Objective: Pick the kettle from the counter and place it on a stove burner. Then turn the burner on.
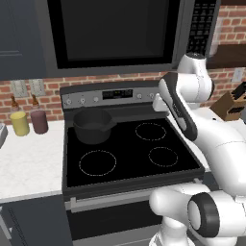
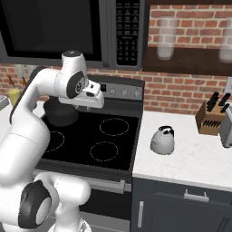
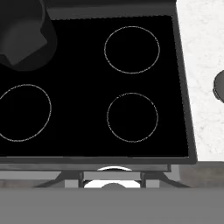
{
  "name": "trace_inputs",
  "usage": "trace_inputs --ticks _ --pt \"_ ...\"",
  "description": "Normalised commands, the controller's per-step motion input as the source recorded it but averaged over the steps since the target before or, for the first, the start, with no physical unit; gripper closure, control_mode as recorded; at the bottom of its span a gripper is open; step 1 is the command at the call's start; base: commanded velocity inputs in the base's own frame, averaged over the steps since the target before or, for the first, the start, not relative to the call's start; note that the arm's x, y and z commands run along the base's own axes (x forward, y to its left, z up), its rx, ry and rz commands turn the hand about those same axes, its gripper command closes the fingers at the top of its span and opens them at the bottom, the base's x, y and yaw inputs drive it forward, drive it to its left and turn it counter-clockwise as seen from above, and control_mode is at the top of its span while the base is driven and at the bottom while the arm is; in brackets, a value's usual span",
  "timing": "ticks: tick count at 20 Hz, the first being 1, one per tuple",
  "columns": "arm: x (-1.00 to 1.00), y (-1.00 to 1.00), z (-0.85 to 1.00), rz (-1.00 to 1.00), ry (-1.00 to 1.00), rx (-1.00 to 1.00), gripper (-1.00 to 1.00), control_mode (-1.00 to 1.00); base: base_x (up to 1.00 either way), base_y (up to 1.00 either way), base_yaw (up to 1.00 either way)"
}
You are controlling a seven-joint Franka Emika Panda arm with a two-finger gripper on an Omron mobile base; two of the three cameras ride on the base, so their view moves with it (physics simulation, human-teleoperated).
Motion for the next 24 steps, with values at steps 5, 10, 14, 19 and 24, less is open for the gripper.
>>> trace_inputs --ticks 5,10,14,19,24 --pt "-0.01 -0.24 -0.01 -0.01 -0.01 0.0 -1.0 -1.0 0.0 0.0 0.0" --pt "-0.18 -0.79 -0.01 -0.08 -0.06 0.0 -1.0 -1.0 0.0 0.0 0.0" --pt "-0.21 -1.0 0.0 -0.2 -0.03 0.0 -1.0 -1.0 0.0 0.0 0.0" --pt "-0.04 -1.0 0.0 -0.24 0.0 0.02 -1.0 -1.0 0.0 0.0 0.0" --pt "0.07 -1.0 -0.11 -0.17 0.0 0.0 -1.0 -1.0 0.0 0.0 0.0"
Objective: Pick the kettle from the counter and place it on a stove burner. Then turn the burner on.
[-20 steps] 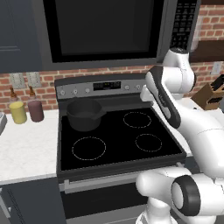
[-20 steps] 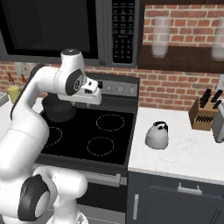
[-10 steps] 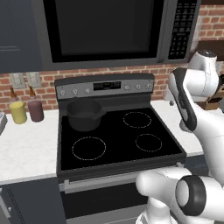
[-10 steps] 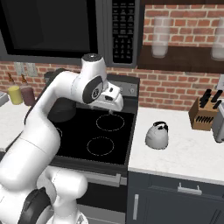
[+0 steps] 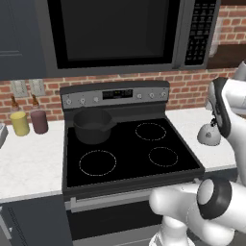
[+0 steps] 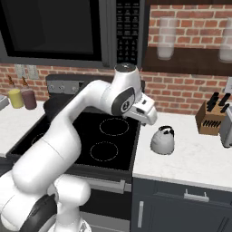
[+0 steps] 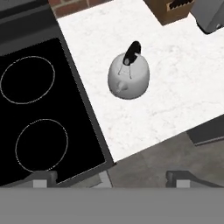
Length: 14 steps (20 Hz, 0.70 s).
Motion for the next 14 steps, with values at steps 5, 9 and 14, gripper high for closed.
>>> trace_inputs --ticks 5,9,14 --pt "0.22 -1.0 -0.29 0.02 0.01 0.05 -1.0 -1.0 0.0 0.0 0.0" --pt "0.18 -0.78 -0.43 0.01 0.01 0.05 -1.0 -1.0 0.0 0.0 0.0" --pt "0.33 -0.1 -0.4 0.0 0.0 0.03 -1.0 -1.0 0.0 0.0 0.0"
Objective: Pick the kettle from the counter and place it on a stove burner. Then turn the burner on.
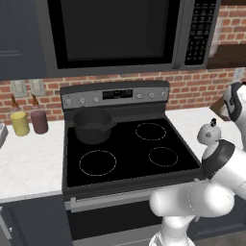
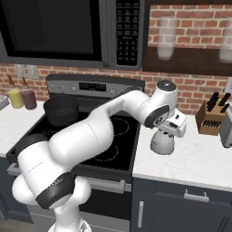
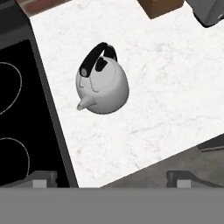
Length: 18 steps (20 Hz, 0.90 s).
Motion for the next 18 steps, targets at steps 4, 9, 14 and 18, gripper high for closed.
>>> trace_inputs --ticks 4,9,14,18 --pt "0.31 0.15 -0.13 0.0 0.0 0.0 -1.0 -1.0 0.0 0.0 0.0" --pt "0.24 0.16 0.0 -0.01 0.0 0.0 -1.0 -1.0 0.0 0.0 0.0" --pt "0.3 0.07 -0.16 -0.08 0.01 0.0 -1.0 -1.0 0.0 0.0 0.0" --pt "0.41 0.0 -0.24 -0.12 0.04 0.0 -1.0 -1.0 0.0 0.0 0.0"
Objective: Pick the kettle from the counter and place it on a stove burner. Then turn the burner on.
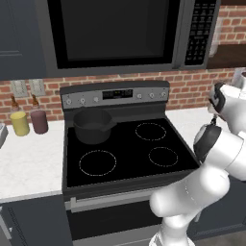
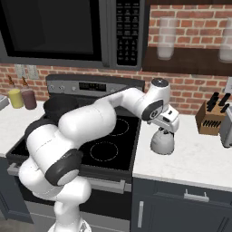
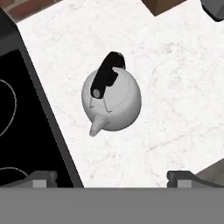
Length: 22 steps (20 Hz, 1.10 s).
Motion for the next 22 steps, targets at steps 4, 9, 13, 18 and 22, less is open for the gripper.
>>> trace_inputs --ticks 4,9,13,18,22 --pt "0.47 0.0 -0.27 -0.14 0.07 0.0 -1.0 -1.0 0.0 0.0 0.0" --pt "0.4 0.0 -0.19 -0.12 0.13 0.0 -1.0 -1.0 0.0 0.0 0.0" --pt "0.33 0.0 -0.19 -0.08 0.13 0.0 -1.0 -1.0 0.0 0.0 0.0" --pt "0.23 -0.09 -0.18 -0.01 0.06 0.0 -1.0 -1.0 0.0 0.0 0.0" --pt "0.23 -0.08 -0.18 0.0 0.0 0.0 -1.0 -1.0 0.0 0.0 0.0"
